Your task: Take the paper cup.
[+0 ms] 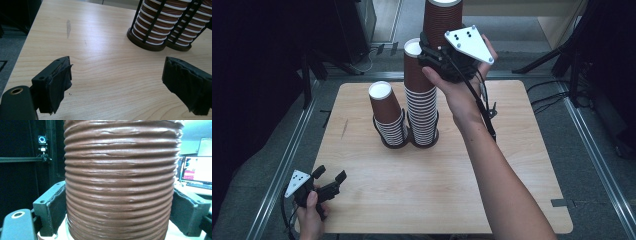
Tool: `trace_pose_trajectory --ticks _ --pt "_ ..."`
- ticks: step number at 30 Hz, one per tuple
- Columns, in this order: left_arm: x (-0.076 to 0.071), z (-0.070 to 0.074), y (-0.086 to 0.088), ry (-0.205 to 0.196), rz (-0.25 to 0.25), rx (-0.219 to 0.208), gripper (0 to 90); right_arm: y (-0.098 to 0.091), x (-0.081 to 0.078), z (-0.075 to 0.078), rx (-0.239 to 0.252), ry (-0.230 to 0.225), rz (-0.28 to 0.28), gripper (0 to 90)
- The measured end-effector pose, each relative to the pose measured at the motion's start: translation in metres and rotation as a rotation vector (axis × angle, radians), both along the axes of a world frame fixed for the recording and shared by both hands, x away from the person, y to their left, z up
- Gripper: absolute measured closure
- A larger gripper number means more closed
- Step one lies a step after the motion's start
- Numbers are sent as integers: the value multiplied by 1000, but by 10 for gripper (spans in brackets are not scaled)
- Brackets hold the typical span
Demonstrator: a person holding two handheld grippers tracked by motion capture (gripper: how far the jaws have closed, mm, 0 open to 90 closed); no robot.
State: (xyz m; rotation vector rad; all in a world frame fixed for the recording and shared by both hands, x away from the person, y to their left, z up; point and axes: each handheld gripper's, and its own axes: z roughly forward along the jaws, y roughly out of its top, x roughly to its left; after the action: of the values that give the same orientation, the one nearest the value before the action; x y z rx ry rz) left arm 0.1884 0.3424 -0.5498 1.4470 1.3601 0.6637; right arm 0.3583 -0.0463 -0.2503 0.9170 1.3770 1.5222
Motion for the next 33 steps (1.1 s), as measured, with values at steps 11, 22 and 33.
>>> trace_pose_trajectory --ticks 11,22,33 --pt "0 0 0 1 0 2 91 -14 2 -2 -7 3 -28 123" --pt "0 0 -1 2 1 5 91 -28 2 -4 -5 7 -49 123" --pt "0 0 -1 0 1 8 91 -39 1 -5 -10 6 -69 123"
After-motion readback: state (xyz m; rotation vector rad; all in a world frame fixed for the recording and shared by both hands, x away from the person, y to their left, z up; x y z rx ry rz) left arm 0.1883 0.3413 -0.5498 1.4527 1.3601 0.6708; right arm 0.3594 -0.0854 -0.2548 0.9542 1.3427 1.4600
